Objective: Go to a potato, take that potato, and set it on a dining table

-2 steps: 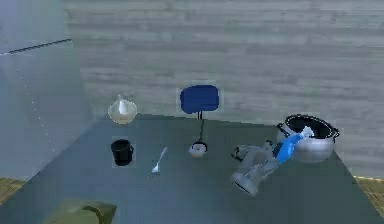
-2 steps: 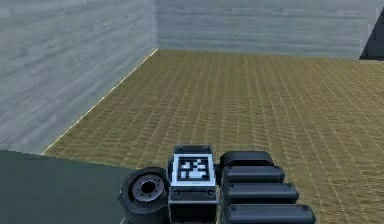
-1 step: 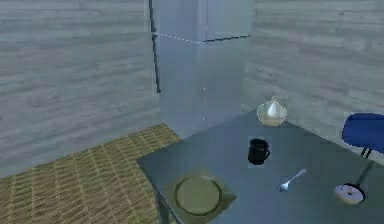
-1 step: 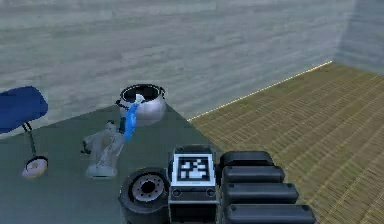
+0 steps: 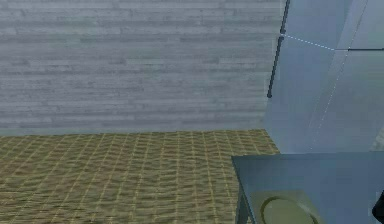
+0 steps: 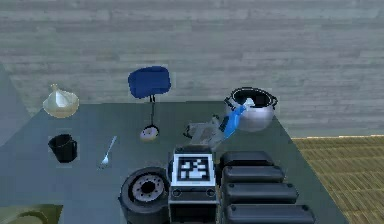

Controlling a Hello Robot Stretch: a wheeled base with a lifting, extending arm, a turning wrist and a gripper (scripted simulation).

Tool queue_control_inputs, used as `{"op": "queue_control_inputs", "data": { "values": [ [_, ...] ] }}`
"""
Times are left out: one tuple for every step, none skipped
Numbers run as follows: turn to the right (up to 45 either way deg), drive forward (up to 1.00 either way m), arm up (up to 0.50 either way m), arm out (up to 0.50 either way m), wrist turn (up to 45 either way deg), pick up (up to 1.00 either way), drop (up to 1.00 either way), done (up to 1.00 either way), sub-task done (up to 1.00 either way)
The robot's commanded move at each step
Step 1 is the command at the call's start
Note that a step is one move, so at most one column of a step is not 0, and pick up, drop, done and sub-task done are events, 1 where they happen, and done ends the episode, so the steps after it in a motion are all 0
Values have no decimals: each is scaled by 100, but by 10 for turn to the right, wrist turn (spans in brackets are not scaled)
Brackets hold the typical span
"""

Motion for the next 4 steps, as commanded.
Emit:
{"op": "queue_control_inputs", "data": {
  "values": [
    [0, 0, 0, 40, 0, 0, 0, 0, 0],
    [0, 0, 0, 0, 450, 0, 0, 0, 0],
    [0, 0, 0, 0, 450, 0, 0, 0, 0],
    [0, 0, 0, 0, 300, 0, 0, 0, 0]
  ]
}}
